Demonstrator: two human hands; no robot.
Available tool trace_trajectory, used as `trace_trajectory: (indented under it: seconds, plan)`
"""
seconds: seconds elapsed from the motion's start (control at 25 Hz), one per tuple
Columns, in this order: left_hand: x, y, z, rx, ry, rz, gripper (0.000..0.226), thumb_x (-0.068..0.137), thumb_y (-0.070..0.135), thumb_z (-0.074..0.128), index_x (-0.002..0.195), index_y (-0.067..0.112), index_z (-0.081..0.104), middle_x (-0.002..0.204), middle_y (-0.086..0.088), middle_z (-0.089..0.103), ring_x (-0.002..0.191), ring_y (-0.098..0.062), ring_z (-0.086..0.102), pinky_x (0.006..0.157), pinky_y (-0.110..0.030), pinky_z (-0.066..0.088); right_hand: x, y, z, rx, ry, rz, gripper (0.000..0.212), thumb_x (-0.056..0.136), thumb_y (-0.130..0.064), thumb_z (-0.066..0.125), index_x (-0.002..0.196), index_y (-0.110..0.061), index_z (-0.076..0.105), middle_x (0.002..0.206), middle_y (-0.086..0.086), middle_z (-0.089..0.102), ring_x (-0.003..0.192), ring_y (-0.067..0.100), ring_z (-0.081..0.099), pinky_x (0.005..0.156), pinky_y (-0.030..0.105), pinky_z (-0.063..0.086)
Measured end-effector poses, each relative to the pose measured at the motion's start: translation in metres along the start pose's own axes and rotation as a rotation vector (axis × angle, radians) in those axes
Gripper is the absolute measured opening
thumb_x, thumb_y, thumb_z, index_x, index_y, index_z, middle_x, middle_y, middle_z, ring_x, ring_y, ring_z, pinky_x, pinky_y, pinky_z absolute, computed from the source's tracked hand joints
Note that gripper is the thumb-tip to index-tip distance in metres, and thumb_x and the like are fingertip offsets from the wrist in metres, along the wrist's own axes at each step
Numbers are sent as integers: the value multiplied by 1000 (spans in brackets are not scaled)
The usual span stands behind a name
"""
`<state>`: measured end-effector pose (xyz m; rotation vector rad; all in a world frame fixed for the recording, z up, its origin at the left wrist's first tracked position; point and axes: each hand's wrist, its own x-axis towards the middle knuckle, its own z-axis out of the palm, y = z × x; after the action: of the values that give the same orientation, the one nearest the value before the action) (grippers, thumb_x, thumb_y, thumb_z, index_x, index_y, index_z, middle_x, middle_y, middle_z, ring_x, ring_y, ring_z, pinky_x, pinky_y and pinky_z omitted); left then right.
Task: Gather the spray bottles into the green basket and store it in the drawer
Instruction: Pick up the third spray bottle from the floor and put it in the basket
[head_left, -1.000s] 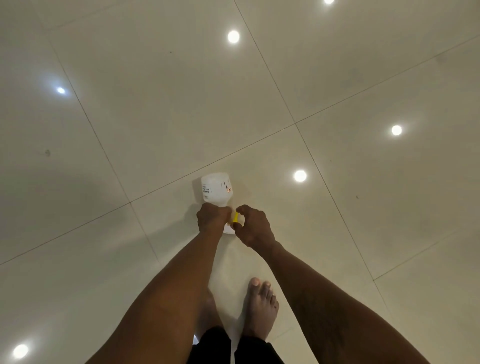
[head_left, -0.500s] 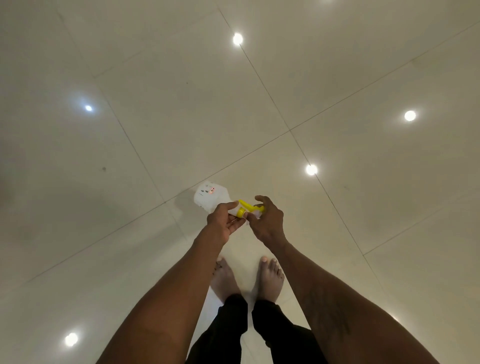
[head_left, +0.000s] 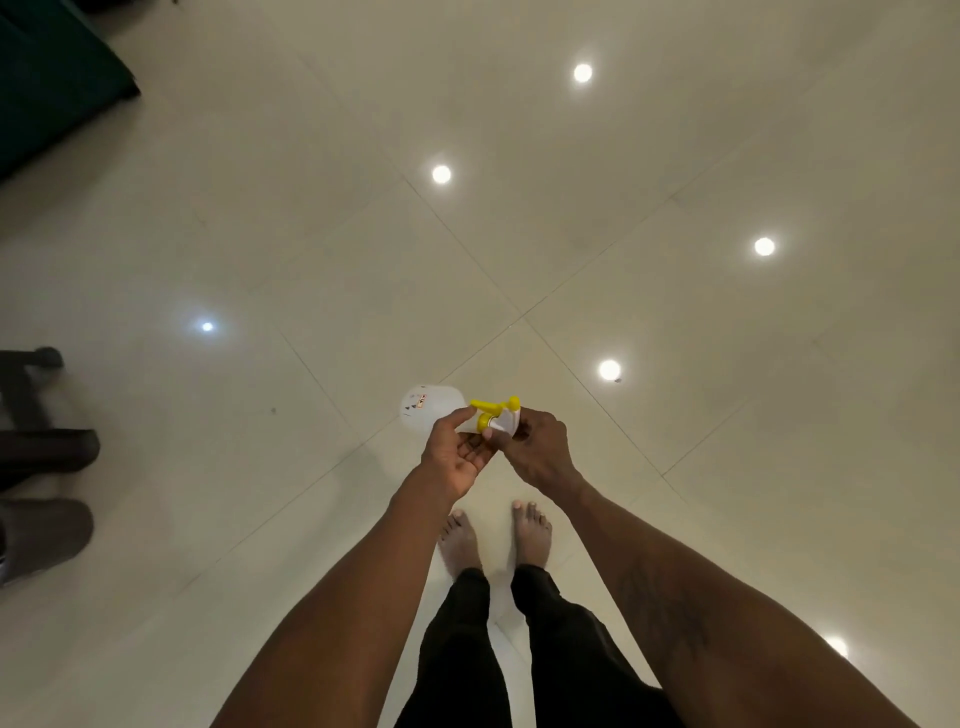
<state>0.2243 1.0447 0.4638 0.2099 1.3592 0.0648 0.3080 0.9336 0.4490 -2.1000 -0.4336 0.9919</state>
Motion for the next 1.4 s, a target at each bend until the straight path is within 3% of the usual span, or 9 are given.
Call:
trace_trajectory:
  seconds: [0.08,0.16,0.24,0.32,0.44,0.6,0.8,1.04,1.4]
  plan:
    - [-21,-5,9,337,83,78,46,84,33,74,111,-2,62,106,-21,70,92,-32,71,82,-42,60,-16,-11,-19,-33,31,-9,20,85,-39,74,74,-22,72,54,-5,58,51,8,46,53,20,37]
    - [-39,-11,9,1002,374,395,45,87,42,67,105,1,69,100,-15,73,96,-32,70,78,-33,55,-31,-20,-33,-68,64,-24,32,87,-41,72,63,-22,64,50,-4,48,50,11,39,54,26,34]
    - [-57,-10,2,1389,458,774,29,88,33,62,100,9,71,98,-8,73,97,-29,68,75,-31,50,-45,-30,-47,-65,112,-26,33,86,-38,72,59,-25,59,50,-4,45,51,12,38,55,28,33]
    - [-66,-6,-5,1535,307,987,35,80,25,66,114,17,63,115,-1,67,108,-24,60,83,-34,49,-60,-39,-58,-49,165,-15,29,86,-36,72,60,-25,62,48,-5,43,50,11,38,54,25,32]
    - [-76,0,-2,1843,15,1040,75,73,26,72,142,23,43,149,0,42,135,-24,39,103,-40,43,-86,-45,-70,-19,215,3,28,85,-33,71,60,-26,60,46,-10,44,49,9,40,52,17,30]
    - [-85,-8,17,2113,-164,953,97,67,36,81,151,27,32,159,-5,29,145,-24,29,113,-42,34,-124,-48,-80,14,329,31,32,85,-33,70,64,-12,58,52,-5,42,52,12,38,55,27,33]
    - [-95,-55,35,2275,-350,986,98,56,44,80,144,32,37,146,-2,44,133,-25,43,95,-42,48,-188,-23,-101,83,451,95,33,85,-32,70,60,-18,53,55,-4,44,53,13,38,53,26,32]
    - [-132,-171,54,2388,-665,1043,87,58,51,74,137,28,44,124,5,54,117,-23,52,84,-36,50,-290,45,-144,201,648,209,30,83,-28,70,62,-21,51,58,-6,44,54,11,38,52,22,30]
    - [-202,-362,72,2671,-1033,1162,100,55,44,80,144,27,36,121,1,52,110,-25,53,80,-38,52,-450,162,-196,343,949,392,29,83,-29,69,66,-14,51,59,-6,44,56,11,37,51,24,29]
